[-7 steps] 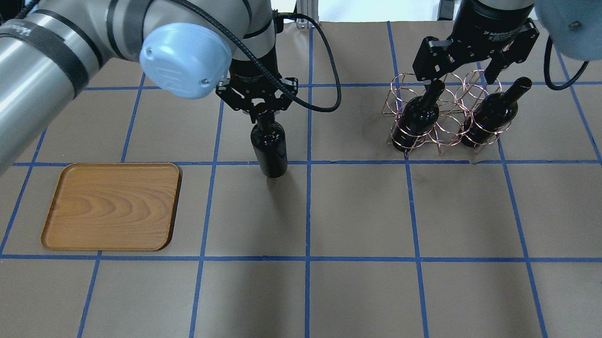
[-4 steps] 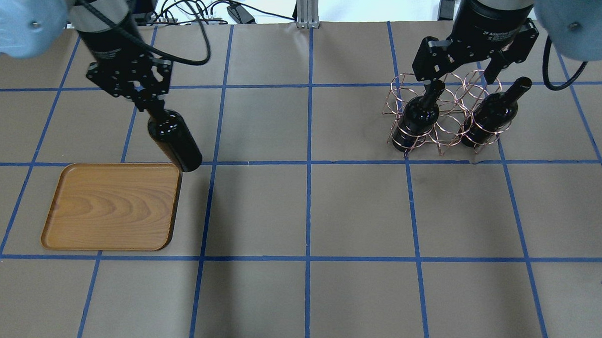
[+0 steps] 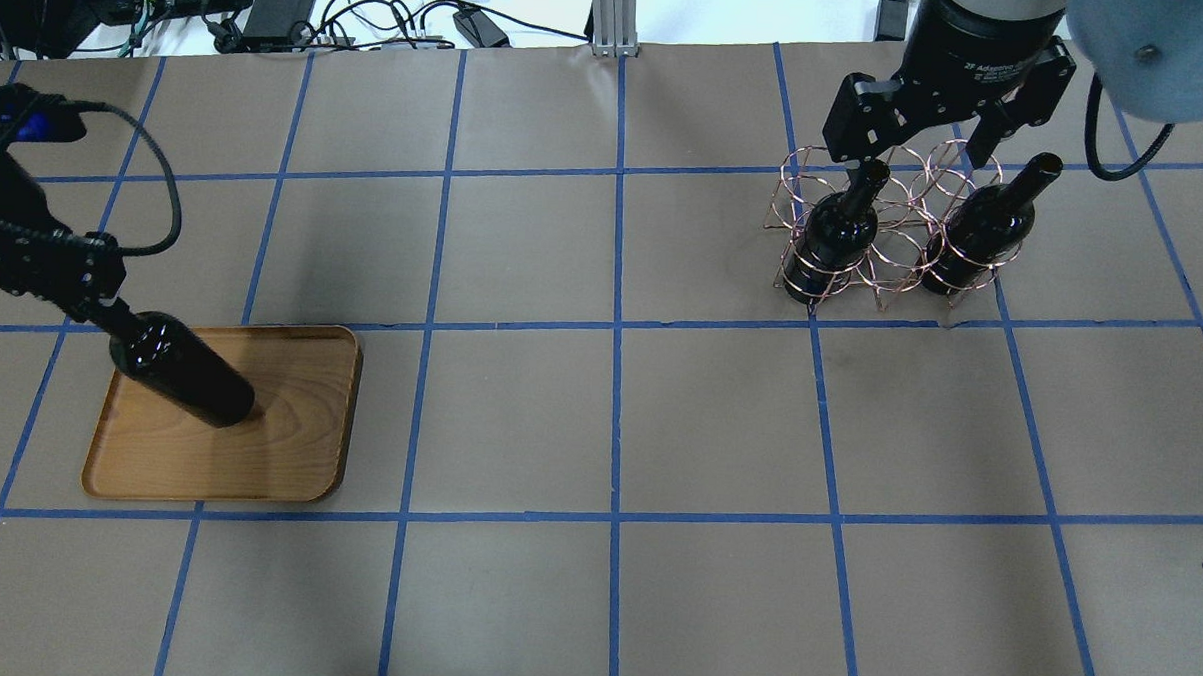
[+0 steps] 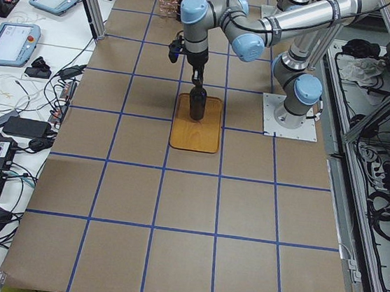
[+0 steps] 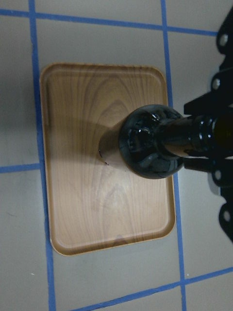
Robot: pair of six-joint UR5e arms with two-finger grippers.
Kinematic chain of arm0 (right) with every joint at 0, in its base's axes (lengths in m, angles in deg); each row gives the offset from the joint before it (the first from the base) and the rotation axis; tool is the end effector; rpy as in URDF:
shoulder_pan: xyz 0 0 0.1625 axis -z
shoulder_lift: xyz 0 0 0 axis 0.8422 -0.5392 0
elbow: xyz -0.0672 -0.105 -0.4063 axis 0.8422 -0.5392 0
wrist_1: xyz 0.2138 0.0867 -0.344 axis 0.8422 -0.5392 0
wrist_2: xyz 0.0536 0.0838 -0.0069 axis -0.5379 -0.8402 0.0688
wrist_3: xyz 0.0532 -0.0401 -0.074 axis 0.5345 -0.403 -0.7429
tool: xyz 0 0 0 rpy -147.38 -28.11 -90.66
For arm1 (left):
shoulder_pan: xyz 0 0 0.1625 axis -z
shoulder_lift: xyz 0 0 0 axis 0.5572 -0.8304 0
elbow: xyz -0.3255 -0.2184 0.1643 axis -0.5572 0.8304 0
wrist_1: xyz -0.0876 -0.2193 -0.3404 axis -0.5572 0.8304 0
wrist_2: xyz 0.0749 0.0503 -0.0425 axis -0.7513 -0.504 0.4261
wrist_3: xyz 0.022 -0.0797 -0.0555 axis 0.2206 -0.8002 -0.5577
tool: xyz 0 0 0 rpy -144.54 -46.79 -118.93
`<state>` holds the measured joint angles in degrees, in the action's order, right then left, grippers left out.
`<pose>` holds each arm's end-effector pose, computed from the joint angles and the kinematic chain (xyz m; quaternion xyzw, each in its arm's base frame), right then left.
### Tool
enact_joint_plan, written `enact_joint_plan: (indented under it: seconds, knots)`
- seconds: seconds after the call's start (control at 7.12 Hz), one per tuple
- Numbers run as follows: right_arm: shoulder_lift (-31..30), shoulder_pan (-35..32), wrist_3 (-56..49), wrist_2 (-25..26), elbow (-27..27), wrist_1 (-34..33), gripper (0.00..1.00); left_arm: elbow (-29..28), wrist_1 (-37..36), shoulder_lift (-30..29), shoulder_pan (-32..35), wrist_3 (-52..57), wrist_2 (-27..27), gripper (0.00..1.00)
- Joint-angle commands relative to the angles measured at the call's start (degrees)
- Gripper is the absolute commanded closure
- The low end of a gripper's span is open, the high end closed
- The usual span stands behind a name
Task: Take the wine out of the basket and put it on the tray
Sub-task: 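Lay the bottle down on the wooden tray and open the left gripper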
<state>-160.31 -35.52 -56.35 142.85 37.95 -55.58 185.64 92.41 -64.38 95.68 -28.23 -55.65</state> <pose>0.1509 -0.5069 0.5163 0.0697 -0.9966 0.0156 0.0415 0.1011 -0.4573 0.4083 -0.0289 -0.9968 -0.0739 0.0050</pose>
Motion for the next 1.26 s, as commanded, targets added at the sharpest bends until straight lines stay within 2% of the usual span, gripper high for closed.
enact_joint_plan:
  seconds: [0.0, 0.42, 0.56, 0.7, 0.84, 0.98, 1.12]
  knots:
    - [0.0, 0.0, 0.0, -0.1, 0.1, 0.0, 0.0, 2.9, -2.0, 1.5, -2.9, 2.7, -0.4, 1.0]
    - [0.0, -0.1, 0.1, -0.2, 0.1, -0.1, 0.0, 2.6, -2.1, 1.1, -2.6, 2.0, 0.3, 0.95]
    - [0.0, 0.0, 0.1, -0.1, 0.1, -0.1, 0.0, 2.7, -2.1, 1.3, -2.6, 2.1, 0.5, 0.38]
    - [-0.1, 0.0, 0.1, -0.1, 0.1, 0.0, 0.0, 2.3, -2.1, 1.3, -2.2, 2.0, 0.4, 0.0]
    - [0.0, 0.0, 0.1, -0.1, 0.2, -0.1, 0.0, 1.9, -2.1, 1.7, -2.1, 2.0, 0.2, 0.0]
    - [0.0, 0.0, 0.1, -0.1, 0.2, -0.1, 0.0, -1.7, 0.2, 3.1, -1.7, 1.6, 1.7, 0.0]
    - [0.0, 0.0, 0.0, -0.1, 0.2, -0.1, 0.0, -8.7, 8.8, 3.7, 0.7, 0.1, 1.9, 0.0]
